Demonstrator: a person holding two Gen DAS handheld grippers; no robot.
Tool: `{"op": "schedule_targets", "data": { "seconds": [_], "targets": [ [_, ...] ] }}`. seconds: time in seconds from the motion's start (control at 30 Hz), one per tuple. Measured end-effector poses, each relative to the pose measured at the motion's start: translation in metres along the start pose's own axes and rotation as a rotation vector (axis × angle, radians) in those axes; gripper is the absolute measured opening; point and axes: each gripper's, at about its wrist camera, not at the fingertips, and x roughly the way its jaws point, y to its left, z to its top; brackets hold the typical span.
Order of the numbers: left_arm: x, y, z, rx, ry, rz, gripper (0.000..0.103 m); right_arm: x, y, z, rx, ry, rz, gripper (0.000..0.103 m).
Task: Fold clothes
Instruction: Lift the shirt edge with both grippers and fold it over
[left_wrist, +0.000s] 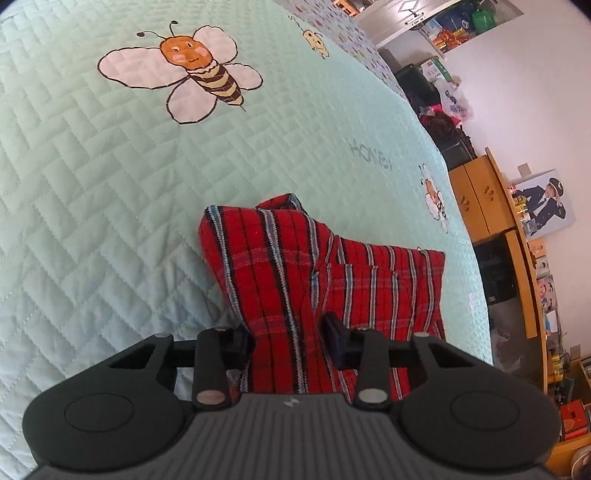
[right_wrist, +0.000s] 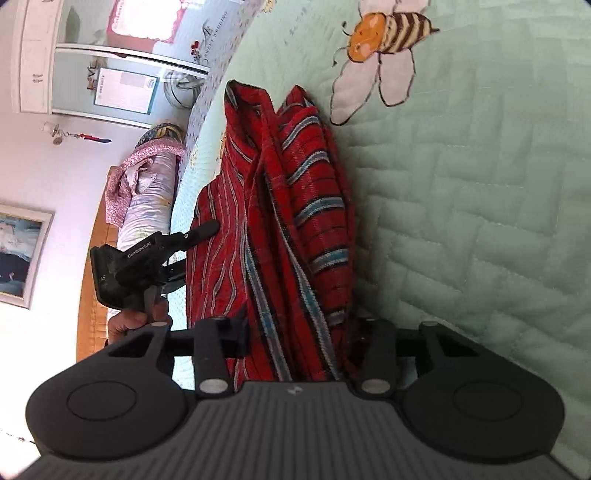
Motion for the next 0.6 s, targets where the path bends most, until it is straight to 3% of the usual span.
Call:
{"op": "schedule_targets", "data": {
  "seconds": [0.2, 0.33, 0.6],
  "targets": [
    [-0.013, -0.02, -0.003, 0.026, -0.043, 0.007, 0.025, -0.003, 0.024, -0.005, -0.067, -0.053, -0.034, 0.037],
    [-0.021, -0.052, -0.002, 0.071, -0.054, -0.001, 0.024, -0.015, 0.034, -0.011, -0.088, -0.095, -0.034, 0.037],
    [-0.036, -0.178, -0.002, 0.226, -0.066, -0.064, 0.024, -0.113, 0.04, -0.029, -0.086, -0.295, 0.017, 0.037]
  ]
}}
